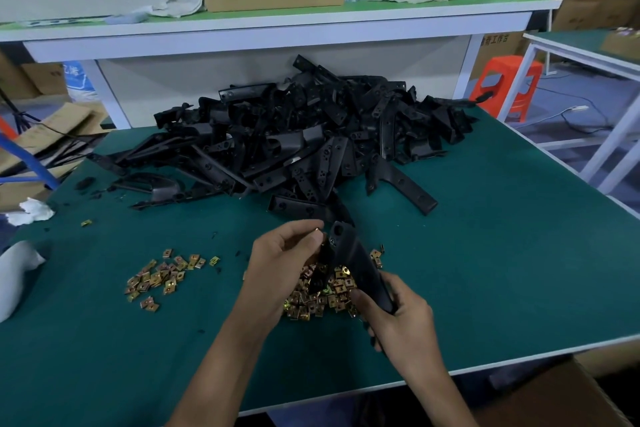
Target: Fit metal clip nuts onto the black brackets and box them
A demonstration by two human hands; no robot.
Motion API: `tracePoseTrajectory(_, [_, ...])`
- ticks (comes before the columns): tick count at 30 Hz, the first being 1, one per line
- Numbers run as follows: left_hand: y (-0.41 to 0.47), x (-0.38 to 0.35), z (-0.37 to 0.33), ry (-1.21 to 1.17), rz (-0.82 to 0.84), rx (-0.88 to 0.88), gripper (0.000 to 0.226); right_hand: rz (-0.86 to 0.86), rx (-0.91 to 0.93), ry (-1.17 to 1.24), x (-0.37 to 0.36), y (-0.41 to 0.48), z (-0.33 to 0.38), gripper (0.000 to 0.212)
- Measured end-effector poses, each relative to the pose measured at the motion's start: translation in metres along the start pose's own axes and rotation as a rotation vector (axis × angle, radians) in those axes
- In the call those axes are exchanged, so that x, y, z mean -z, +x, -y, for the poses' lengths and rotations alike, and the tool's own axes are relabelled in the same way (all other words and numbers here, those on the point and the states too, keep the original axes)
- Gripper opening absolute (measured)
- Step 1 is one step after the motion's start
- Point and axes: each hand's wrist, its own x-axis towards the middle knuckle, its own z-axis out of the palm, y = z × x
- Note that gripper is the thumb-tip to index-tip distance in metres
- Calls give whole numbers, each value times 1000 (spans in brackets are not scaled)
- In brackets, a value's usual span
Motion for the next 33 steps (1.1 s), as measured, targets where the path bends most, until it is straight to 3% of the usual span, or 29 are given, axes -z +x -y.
tracePoseTrajectory(19, [-2,-17,8,-130,-68,163,7,-26,69,-176,-1,-3,4,23])
tracePoseTrajectory(25, [-5,-12,6,-18,-34,107,10,-27,63,-221,-1,-1,-1,21])
tracePoseTrajectory(29, [-11,-20,10,118,-13,-24,20,-65,47,-215,-5,-4,-5,21])
tracePoseTrajectory(33, [-13,-29,13,347,-139,-123,23,-93,49,-203,-4,-5,-5,23])
